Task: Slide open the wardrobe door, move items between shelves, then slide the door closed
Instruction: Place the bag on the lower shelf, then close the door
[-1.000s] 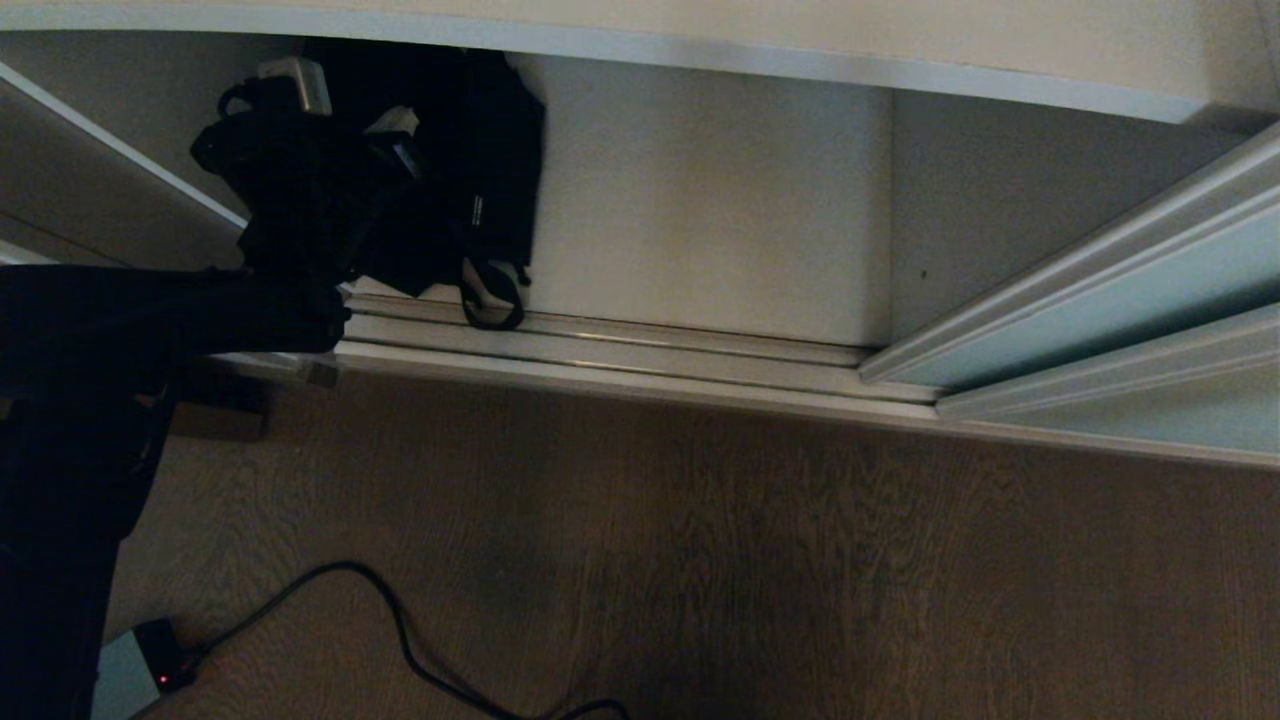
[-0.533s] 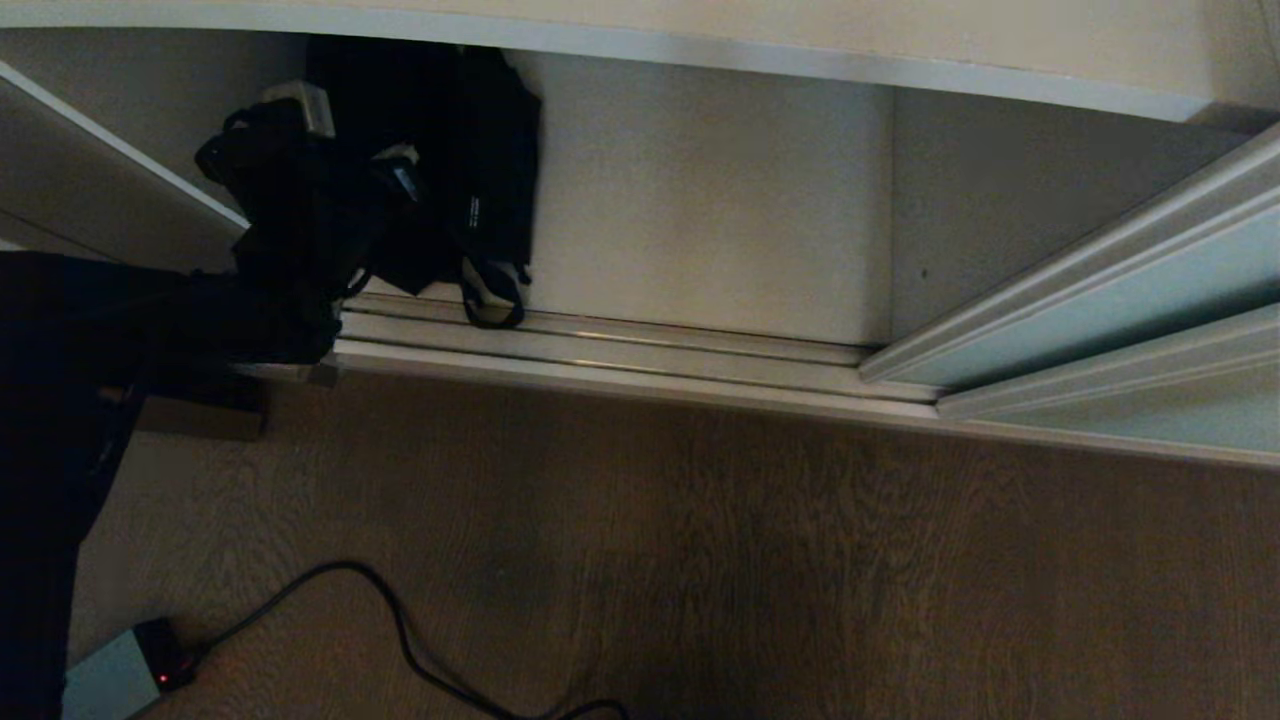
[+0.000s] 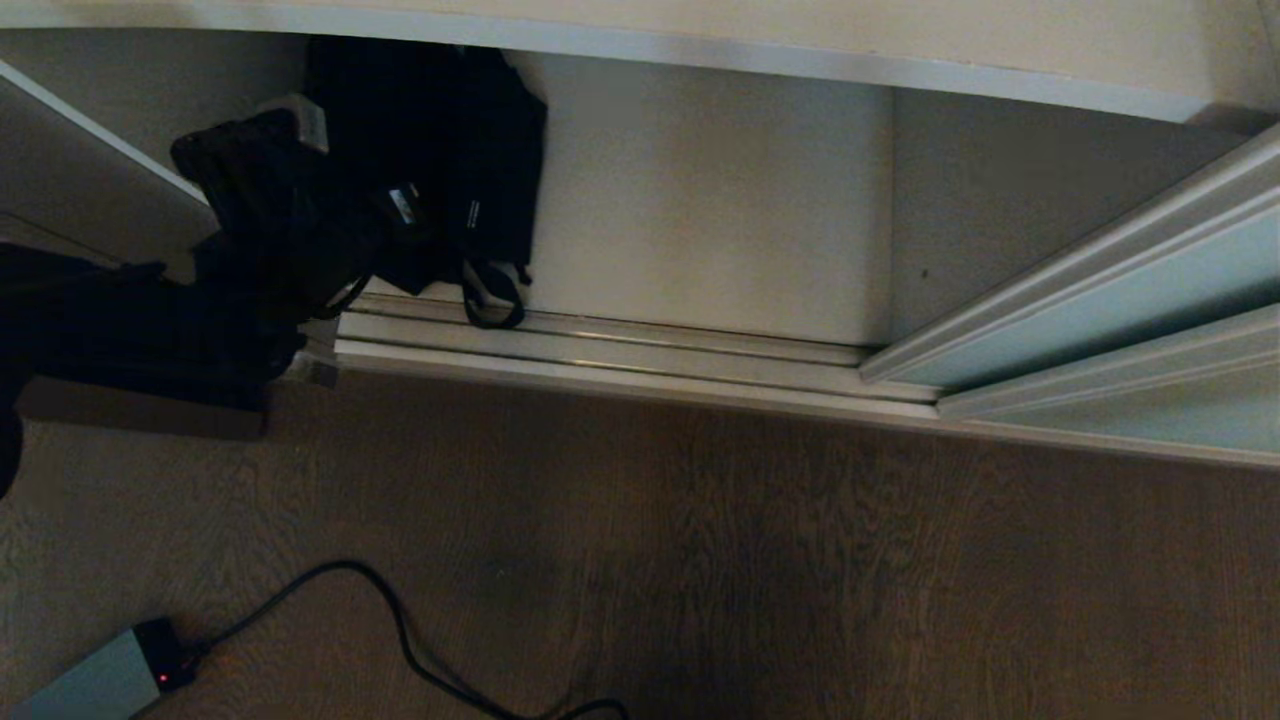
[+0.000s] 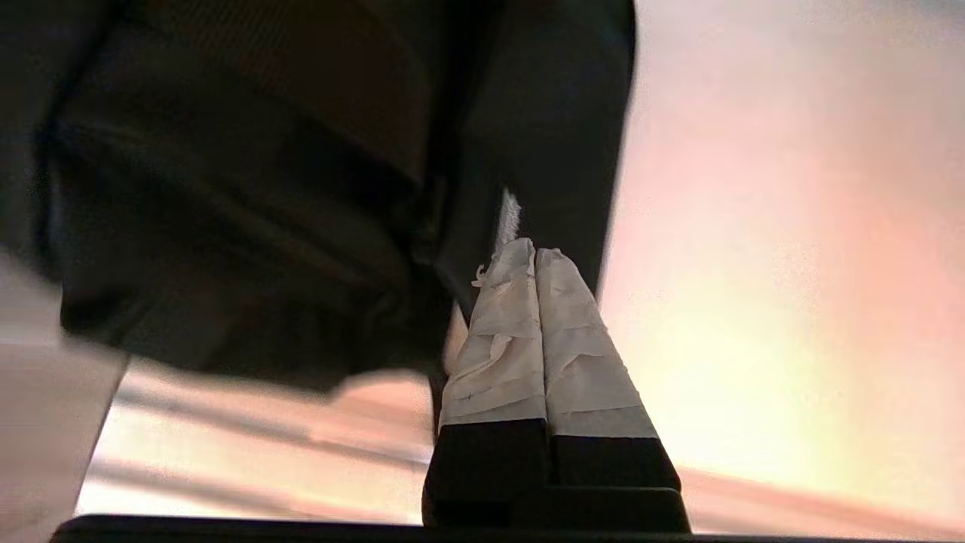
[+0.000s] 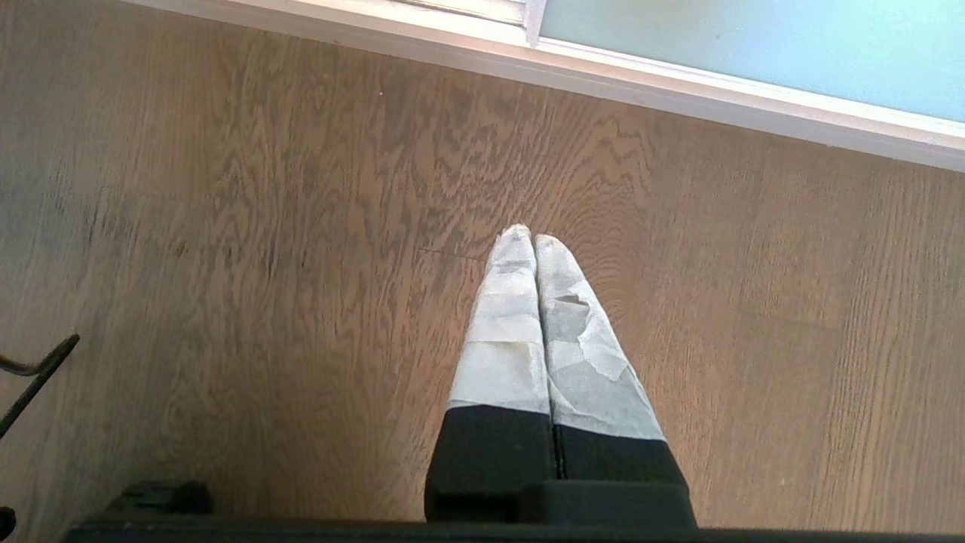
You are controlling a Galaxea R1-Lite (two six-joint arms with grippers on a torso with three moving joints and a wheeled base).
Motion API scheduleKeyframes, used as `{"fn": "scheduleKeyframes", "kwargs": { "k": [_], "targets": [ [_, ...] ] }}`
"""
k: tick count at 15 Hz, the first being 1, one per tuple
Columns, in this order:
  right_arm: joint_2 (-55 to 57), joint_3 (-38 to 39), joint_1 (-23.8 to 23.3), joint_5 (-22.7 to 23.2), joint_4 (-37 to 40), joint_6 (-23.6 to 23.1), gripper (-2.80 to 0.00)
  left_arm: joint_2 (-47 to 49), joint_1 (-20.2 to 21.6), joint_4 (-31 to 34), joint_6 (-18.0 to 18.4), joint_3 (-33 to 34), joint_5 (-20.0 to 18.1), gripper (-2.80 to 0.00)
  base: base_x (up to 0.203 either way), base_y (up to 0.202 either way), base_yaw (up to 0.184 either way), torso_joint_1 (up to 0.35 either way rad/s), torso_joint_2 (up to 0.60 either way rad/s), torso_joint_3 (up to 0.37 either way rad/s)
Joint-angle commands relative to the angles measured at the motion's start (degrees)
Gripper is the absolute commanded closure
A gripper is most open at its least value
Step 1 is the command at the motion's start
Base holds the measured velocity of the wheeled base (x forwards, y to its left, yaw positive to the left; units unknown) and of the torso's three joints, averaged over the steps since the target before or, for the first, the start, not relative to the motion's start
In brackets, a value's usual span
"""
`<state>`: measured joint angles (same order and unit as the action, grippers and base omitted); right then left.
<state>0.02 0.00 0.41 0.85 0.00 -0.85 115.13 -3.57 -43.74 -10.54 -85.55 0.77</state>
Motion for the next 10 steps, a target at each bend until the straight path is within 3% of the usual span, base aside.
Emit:
{"fn": "scheduleKeyframes", "kwargs": {
  "k": [1,6,10],
  "targets": [
    [-0.2,0.1,0.0,0.0,0.0,0.0,0.00,-5.7,-0.1,1.3,0.0,6.5,0.3,0.00,0.000,0.000,0.000,0.000,0.00,0.000],
    [-0.2,0.1,0.0,0.0,0.0,0.0,0.00,-22.1,0.2,9.5,0.5,26.9,0.6,0.00,0.000,0.000,0.000,0.000,0.00,0.000],
    [-0.2,0.1,0.0,0.0,0.0,0.0,0.00,-42.2,1.2,12.8,4.7,34.2,0.7,0.00,0.000,0.000,0.000,0.000,0.00,0.000]
  ]
}}
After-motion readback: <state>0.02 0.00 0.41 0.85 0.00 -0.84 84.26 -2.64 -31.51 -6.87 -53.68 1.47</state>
